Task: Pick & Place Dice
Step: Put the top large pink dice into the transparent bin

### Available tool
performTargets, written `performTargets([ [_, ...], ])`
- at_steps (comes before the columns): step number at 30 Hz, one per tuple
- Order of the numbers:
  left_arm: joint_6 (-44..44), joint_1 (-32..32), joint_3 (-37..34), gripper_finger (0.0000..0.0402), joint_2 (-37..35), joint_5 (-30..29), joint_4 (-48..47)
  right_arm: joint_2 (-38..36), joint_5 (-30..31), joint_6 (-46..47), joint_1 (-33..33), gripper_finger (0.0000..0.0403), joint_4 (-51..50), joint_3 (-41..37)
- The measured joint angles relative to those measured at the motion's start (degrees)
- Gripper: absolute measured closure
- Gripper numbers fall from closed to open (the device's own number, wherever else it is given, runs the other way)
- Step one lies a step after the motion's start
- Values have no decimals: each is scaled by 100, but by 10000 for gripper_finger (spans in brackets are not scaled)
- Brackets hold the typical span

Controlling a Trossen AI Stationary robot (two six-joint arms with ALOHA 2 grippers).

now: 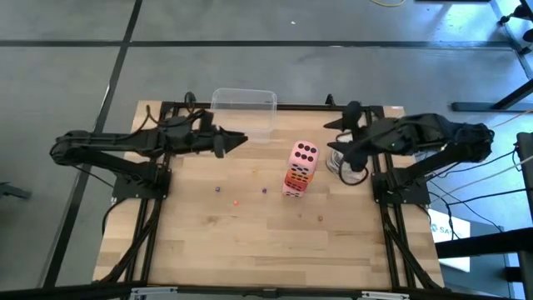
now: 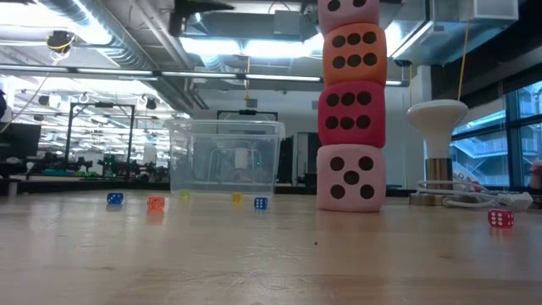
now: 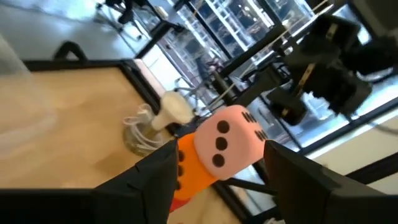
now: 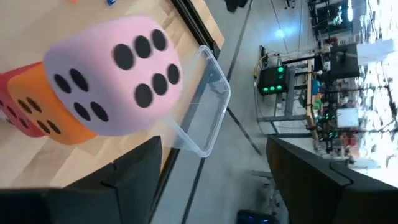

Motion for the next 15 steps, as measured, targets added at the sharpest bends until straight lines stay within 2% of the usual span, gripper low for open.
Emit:
performTargets([
  [10, -1076, 236, 0, 185, 1070, 745, 1150, 348, 487, -144, 448, 115, -398, 0],
  [15, -1270, 246, 0, 185, 1361, 764, 1459, 571, 666, -159, 634, 108, -632, -1],
])
